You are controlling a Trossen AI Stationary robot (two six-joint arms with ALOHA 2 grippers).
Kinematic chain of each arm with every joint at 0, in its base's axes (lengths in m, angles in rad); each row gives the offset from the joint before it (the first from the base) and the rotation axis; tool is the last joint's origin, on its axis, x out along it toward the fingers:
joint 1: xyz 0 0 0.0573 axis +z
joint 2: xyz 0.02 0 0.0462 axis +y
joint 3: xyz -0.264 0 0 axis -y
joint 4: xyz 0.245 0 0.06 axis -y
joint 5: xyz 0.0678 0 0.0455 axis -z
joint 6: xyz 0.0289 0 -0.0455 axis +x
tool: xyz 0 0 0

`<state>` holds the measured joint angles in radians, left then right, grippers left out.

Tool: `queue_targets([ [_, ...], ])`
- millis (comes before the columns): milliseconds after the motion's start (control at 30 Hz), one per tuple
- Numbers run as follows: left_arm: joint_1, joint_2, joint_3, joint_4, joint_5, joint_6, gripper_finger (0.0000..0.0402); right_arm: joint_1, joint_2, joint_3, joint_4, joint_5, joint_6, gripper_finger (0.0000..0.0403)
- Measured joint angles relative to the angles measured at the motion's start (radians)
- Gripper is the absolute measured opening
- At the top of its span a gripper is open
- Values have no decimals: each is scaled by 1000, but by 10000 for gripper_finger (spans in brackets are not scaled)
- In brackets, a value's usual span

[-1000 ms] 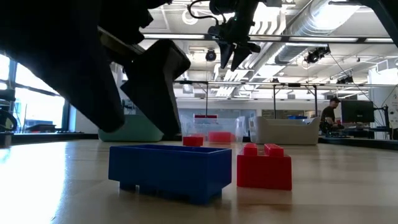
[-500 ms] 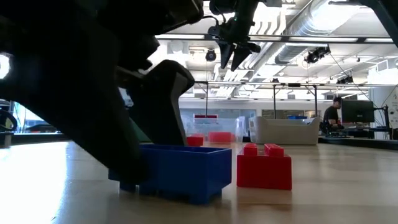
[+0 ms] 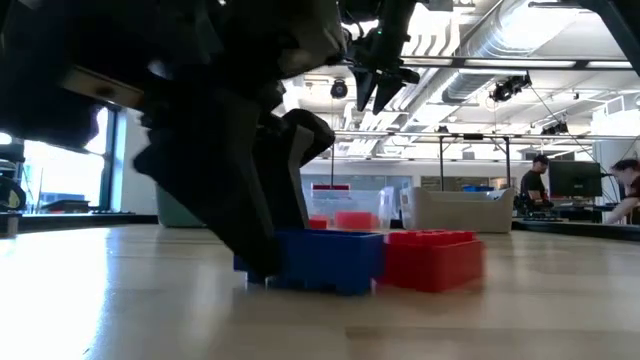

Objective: Sort & place blocks by color
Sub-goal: Put the blue game piece into the white bin

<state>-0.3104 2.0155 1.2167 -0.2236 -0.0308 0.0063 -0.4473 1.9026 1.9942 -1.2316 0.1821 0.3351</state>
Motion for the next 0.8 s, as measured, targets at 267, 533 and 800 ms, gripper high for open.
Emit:
queue_targets([
  [267,94,-91,-2,-201,-5,171,106,-37,0,0,-7,-48,-5,186],
  [533,259,-191,-3,-291,-26,332,106,-111,0,0,-6,-183,-30,186],
  [800,458,-298,-2,-274,-26,455,106,-179,0,0,29,-410,-30,186],
])
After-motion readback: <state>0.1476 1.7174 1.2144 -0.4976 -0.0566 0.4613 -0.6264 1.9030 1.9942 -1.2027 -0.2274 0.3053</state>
